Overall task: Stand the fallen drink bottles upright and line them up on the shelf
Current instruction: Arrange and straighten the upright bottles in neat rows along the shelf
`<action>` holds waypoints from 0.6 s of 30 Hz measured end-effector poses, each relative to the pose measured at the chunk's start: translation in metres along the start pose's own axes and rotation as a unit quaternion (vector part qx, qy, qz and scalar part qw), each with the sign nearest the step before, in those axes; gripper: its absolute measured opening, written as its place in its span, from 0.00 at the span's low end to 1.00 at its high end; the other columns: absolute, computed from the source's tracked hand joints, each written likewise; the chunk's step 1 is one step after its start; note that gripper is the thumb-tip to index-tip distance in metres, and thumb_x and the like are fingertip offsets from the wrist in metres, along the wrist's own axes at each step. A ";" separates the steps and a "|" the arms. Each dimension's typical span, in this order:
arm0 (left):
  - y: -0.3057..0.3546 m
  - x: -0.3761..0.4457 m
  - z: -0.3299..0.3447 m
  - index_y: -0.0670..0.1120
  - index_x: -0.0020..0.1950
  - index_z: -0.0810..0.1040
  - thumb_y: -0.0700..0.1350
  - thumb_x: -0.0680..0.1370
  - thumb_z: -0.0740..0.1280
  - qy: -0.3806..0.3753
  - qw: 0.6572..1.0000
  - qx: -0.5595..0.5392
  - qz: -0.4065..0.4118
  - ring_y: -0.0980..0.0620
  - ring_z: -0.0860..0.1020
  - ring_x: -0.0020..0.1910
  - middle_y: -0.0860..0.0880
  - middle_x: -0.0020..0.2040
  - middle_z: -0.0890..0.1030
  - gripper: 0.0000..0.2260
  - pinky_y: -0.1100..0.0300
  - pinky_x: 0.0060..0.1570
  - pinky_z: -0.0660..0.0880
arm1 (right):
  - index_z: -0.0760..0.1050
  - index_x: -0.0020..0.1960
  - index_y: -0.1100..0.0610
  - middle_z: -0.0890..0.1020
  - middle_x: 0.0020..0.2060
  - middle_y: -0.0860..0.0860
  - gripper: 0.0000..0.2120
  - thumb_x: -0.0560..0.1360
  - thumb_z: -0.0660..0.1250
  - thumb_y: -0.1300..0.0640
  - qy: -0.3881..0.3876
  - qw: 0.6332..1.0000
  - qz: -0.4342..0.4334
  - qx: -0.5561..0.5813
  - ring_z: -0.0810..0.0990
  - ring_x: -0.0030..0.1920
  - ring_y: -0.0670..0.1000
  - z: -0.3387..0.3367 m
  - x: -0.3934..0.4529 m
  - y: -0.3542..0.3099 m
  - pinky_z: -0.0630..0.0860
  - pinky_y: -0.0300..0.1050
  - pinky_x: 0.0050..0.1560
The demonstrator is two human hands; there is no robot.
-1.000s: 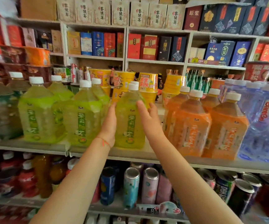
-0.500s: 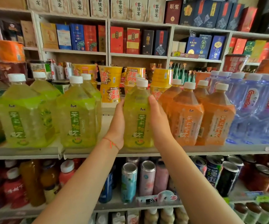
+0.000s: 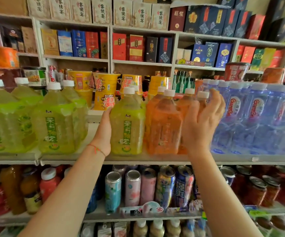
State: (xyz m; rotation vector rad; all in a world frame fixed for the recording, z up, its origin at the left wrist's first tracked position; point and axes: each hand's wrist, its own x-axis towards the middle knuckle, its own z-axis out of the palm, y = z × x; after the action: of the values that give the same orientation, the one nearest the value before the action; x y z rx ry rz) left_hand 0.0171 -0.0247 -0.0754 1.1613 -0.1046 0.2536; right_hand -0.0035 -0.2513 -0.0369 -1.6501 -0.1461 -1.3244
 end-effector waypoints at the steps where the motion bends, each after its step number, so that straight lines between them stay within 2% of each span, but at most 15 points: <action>1: 0.000 0.000 0.004 0.56 0.48 0.88 0.66 0.80 0.55 0.005 1.000 -0.002 -0.001 0.48 0.86 0.48 0.47 0.52 0.87 0.24 0.54 0.44 0.81 | 0.62 0.76 0.62 0.68 0.73 0.59 0.24 0.83 0.56 0.54 -0.020 0.999 0.047 -0.008 0.65 0.73 0.57 -0.006 0.008 0.010 0.63 0.58 0.73; 3: -0.001 -0.001 0.011 0.56 0.47 0.88 0.66 0.80 0.55 0.012 1.000 0.002 -0.007 0.49 0.86 0.46 0.47 0.51 0.87 0.25 0.55 0.43 0.81 | 0.64 0.76 0.58 0.71 0.72 0.54 0.25 0.84 0.52 0.46 -0.072 0.991 0.117 -0.004 0.68 0.71 0.53 -0.016 0.022 0.028 0.64 0.52 0.71; 6: -0.004 -0.003 0.019 0.54 0.51 0.87 0.66 0.80 0.56 0.020 1.000 0.010 -0.009 0.47 0.86 0.48 0.46 0.53 0.87 0.24 0.54 0.45 0.81 | 0.78 0.60 0.51 0.82 0.50 0.43 0.25 0.82 0.49 0.38 -0.117 0.966 0.220 0.062 0.80 0.55 0.48 -0.029 0.034 0.047 0.71 0.47 0.53; 8: -0.005 -0.005 0.019 0.54 0.50 0.87 0.66 0.79 0.58 0.025 1.000 0.007 -0.004 0.47 0.86 0.48 0.47 0.51 0.87 0.23 0.53 0.45 0.82 | 0.81 0.54 0.49 0.86 0.39 0.44 0.26 0.81 0.51 0.34 -0.152 0.916 0.339 0.151 0.85 0.42 0.44 -0.037 0.044 0.060 0.74 0.45 0.45; 9: -0.006 -0.005 0.019 0.54 0.48 0.88 0.66 0.79 0.59 0.024 1.000 0.007 0.001 0.48 0.86 0.47 0.47 0.50 0.87 0.22 0.53 0.43 0.82 | 0.80 0.52 0.47 0.87 0.37 0.45 0.24 0.81 0.52 0.34 -0.177 0.881 0.386 0.207 0.86 0.38 0.44 -0.039 0.047 0.068 0.76 0.47 0.45; 11: -0.005 -0.005 0.018 0.54 0.49 0.87 0.66 0.79 0.60 0.022 1.000 0.012 0.006 0.47 0.86 0.48 0.47 0.50 0.87 0.21 0.53 0.42 0.82 | 0.81 0.53 0.46 0.88 0.43 0.49 0.22 0.81 0.54 0.34 -0.241 0.831 0.417 0.277 0.87 0.42 0.48 -0.041 0.049 0.087 0.79 0.53 0.51; 14: -0.005 -0.005 0.017 0.54 0.49 0.87 0.67 0.78 0.61 0.026 0.999 0.024 0.007 0.47 0.86 0.49 0.47 0.51 0.87 0.22 0.53 0.43 0.82 | 0.83 0.57 0.48 0.87 0.52 0.53 0.24 0.80 0.58 0.33 -0.319 0.797 0.416 0.301 0.86 0.53 0.56 -0.039 0.048 0.105 0.82 0.55 0.49; 18: -0.005 -0.004 0.015 0.54 0.49 0.88 0.66 0.78 0.60 0.026 0.999 0.028 0.008 0.47 0.86 0.49 0.46 0.52 0.87 0.22 0.53 0.40 0.82 | 0.87 0.50 0.49 0.86 0.54 0.55 0.26 0.78 0.59 0.32 -0.321 0.774 0.441 0.321 0.86 0.54 0.58 -0.032 0.051 0.115 0.82 0.54 0.47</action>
State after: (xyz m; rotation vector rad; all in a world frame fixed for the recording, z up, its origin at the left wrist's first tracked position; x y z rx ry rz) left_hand 0.0154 -0.0413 -0.0750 1.2082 -0.0615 0.3013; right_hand 0.0654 -0.3569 -0.0668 -1.2154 -0.1665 0.0653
